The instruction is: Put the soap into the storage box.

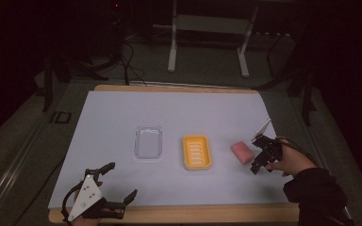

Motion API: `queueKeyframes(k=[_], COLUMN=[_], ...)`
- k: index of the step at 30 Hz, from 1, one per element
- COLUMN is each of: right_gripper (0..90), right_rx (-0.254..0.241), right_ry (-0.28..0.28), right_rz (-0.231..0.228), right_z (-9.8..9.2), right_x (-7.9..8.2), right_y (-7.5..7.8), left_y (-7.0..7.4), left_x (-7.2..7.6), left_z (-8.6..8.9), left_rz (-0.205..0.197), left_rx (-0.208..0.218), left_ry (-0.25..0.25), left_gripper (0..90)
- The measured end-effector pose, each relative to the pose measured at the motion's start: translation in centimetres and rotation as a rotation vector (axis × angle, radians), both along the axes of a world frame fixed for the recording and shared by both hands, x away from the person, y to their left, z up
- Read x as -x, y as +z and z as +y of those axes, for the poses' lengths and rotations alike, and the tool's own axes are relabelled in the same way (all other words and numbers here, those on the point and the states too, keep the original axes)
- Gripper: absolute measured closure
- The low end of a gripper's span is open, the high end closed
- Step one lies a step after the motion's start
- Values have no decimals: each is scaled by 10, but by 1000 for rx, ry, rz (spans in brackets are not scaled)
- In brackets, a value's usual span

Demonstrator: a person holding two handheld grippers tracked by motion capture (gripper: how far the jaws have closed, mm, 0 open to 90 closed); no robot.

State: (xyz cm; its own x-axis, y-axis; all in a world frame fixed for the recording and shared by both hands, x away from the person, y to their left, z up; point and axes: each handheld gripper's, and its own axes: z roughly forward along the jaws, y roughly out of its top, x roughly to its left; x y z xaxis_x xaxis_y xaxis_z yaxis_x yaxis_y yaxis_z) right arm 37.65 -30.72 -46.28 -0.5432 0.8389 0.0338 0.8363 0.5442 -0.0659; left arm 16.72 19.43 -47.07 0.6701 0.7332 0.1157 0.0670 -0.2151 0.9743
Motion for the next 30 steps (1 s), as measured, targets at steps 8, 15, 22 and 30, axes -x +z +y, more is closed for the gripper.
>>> queueKeyframes(k=[8,15,22,30], right_gripper=[135,140,193,218], right_rx=[-36,-98,-160,-189], right_ry=[14,24,33,21], right_rz=[-117,-209,-301,-317], right_z=[11,18,26,30], right_x=[-12,-20,-27,-31], right_y=[6,11,13,0], left_y=[0,0,0,0], left_x=[0,0,0,0], left_z=[0,0,1,1], left_rz=[1,1,1,3], left_rx=[3,2,4,4], left_ry=[1,-1,0,-2], left_gripper=[4,3,3,4])
